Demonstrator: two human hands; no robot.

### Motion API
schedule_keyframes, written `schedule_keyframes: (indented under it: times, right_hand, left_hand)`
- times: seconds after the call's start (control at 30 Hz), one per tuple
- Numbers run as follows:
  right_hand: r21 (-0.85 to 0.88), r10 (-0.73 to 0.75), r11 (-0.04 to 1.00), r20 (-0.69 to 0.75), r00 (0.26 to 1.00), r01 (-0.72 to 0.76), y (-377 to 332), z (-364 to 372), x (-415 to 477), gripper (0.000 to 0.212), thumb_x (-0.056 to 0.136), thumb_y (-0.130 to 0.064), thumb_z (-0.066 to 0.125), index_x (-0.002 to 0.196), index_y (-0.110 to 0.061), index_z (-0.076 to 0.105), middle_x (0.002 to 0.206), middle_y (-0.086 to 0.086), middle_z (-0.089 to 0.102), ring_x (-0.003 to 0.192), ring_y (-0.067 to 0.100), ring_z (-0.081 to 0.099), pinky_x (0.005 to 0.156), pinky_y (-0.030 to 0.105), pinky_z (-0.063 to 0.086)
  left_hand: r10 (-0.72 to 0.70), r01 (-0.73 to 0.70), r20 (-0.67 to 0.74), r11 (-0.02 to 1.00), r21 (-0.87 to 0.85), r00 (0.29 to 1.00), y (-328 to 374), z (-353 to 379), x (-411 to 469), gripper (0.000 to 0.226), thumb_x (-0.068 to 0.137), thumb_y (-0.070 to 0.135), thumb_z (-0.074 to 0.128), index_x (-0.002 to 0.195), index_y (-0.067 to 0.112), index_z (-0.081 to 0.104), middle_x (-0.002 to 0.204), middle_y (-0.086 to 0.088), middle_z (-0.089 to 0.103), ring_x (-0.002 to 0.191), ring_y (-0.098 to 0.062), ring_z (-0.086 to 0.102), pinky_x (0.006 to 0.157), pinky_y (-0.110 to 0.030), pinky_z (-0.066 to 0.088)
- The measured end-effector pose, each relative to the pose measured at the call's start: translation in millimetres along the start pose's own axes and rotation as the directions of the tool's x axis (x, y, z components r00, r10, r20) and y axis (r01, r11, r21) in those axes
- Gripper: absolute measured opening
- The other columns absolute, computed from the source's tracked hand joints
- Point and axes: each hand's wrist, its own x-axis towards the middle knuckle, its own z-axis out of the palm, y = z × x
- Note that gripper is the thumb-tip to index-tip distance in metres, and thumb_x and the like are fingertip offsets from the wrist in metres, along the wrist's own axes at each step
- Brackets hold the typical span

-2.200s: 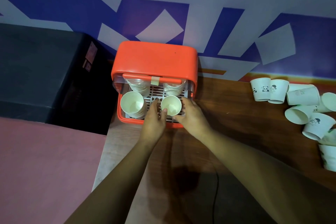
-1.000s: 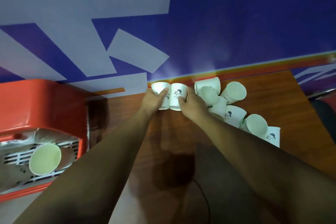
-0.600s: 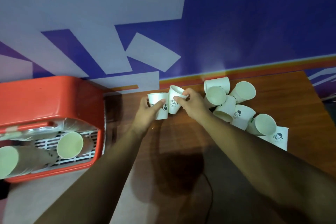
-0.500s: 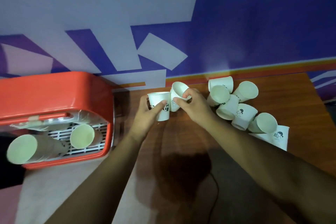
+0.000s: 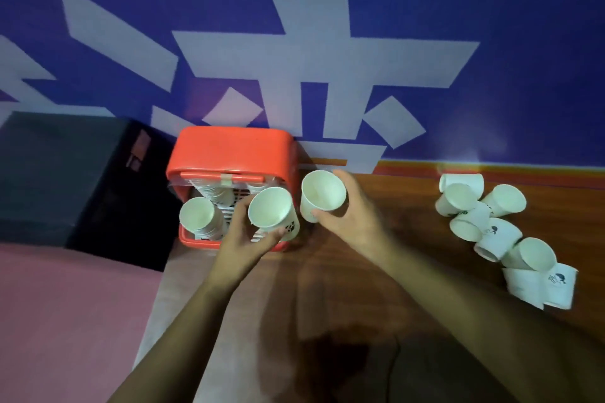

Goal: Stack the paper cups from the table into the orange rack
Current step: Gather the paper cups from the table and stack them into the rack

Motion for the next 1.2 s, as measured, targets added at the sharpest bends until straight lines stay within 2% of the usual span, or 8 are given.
schedule_keyframes:
  times: [0.17, 0.6, 0.73, 0.83, 0.9, 0.97, 1.07, 1.2]
  right_hand:
    - [-0.017, -0.084, 0.996, -0.040, 0.996, 0.083, -22.7, 41.3, -4.1, 0.079, 0.071, -0.036, 0.084, 0.137, -0.031, 0.041, 0.132, -0.012, 0.054, 0.118, 0.008, 0.052, 0.095, 0.035, 0.050]
    - [0.002, 0.058, 0.998, -0.047, 0.997, -0.058, -33.8, 73.0, -6.7, 0.081, 0.075, -0.031, 0.083, 0.141, -0.029, 0.036, 0.133, -0.011, 0.050, 0.116, 0.006, 0.049, 0.085, 0.017, 0.045]
    - [-0.002, 0.040, 0.999, -0.009, 0.999, -0.040, -35.0, 89.6, -5.4, 0.078, 0.076, -0.031, 0.082, 0.139, -0.029, 0.037, 0.126, -0.016, 0.049, 0.112, 0.001, 0.049, 0.079, 0.002, 0.039]
    - [-0.015, 0.014, 1.000, 0.016, 1.000, -0.013, -32.7, 102.8, -2.2, 0.075, 0.075, -0.029, 0.083, 0.136, -0.029, 0.039, 0.130, -0.011, 0.051, 0.115, 0.007, 0.051, 0.085, 0.013, 0.047]
    - [-0.039, -0.022, 0.999, 0.017, 1.000, 0.023, -29.0, 111.9, 0.4, 0.074, 0.073, -0.029, 0.083, 0.135, -0.024, 0.043, 0.130, -0.006, 0.054, 0.115, 0.010, 0.052, 0.092, 0.023, 0.047]
    - [-0.073, -0.049, 0.996, 0.019, 0.999, 0.051, -23.4, 121.8, 3.2, 0.073, 0.072, -0.027, 0.084, 0.134, -0.018, 0.045, 0.130, 0.000, 0.056, 0.115, 0.014, 0.054, 0.091, 0.020, 0.043]
    - [-0.117, -0.057, 0.991, 0.037, 0.998, 0.061, -15.2, 137.5, 8.9, 0.072, 0.074, -0.026, 0.083, 0.134, -0.016, 0.045, 0.130, 0.004, 0.057, 0.115, 0.019, 0.056, 0.088, 0.020, 0.043]
    - [-0.108, -0.012, 0.994, 0.046, 0.999, 0.017, -7.4, 152.1, 14.2, 0.071, 0.074, -0.026, 0.083, 0.133, -0.020, 0.044, 0.129, 0.003, 0.056, 0.115, 0.019, 0.055, 0.087, 0.026, 0.046]
  left_hand:
    - [0.032, -0.030, -0.071, 0.999, 0.031, 0.997, -14.1, -34.7, 2.4, 0.060, 0.081, 0.007, 0.081, 0.128, 0.027, 0.050, 0.122, 0.023, 0.060, 0.118, -0.005, 0.059, 0.096, -0.023, 0.050]
    - [0.004, -0.017, 0.040, 0.938, 0.347, 0.999, -79.8, -45.2, 45.9, 0.064, 0.074, 0.032, 0.086, 0.129, 0.030, 0.054, 0.124, 0.008, 0.059, 0.114, -0.011, 0.057, 0.094, -0.036, 0.051]
    - [-0.054, -0.011, 0.120, 0.873, 0.487, 0.991, -99.1, -51.0, 47.6, 0.090, 0.074, 0.034, 0.083, 0.149, 0.013, 0.038, 0.140, -0.006, 0.052, 0.130, -0.023, 0.045, 0.108, -0.031, 0.036]
    - [-0.109, 0.027, 0.149, 0.884, 0.466, 0.983, -107.4, -59.2, 44.2, 0.105, 0.071, 0.028, 0.086, 0.155, 0.014, 0.025, 0.144, -0.006, 0.047, 0.134, -0.020, 0.043, 0.114, -0.039, 0.038]
    - [-0.116, 0.043, 0.142, 0.900, 0.434, 0.983, -114.3, -65.6, 37.3, 0.094, 0.074, 0.031, 0.081, 0.152, 0.016, 0.031, 0.146, -0.003, 0.046, 0.137, -0.018, 0.044, 0.115, -0.044, 0.038]
    - [-0.162, 0.109, 0.127, 0.931, 0.349, 0.978, -111.3, -68.9, 27.0, 0.076, 0.081, 0.026, 0.075, 0.147, 0.017, 0.039, 0.142, 0.003, 0.050, 0.131, -0.012, 0.050, 0.113, -0.045, 0.042]
    - [-0.262, 0.237, 0.091, 0.945, 0.225, 0.961, -101.8, -66.5, 20.6, 0.051, 0.096, 0.015, 0.064, 0.143, 0.015, 0.044, 0.132, 0.008, 0.055, 0.114, 0.008, 0.052, 0.108, -0.030, 0.044]
    - [-0.271, 0.253, 0.092, 0.953, 0.169, 0.958, -92.3, -59.0, 25.9, 0.040, 0.102, 0.034, 0.053, 0.140, 0.021, 0.054, 0.132, 0.010, 0.062, 0.118, 0.008, 0.056, 0.098, -0.010, 0.042]
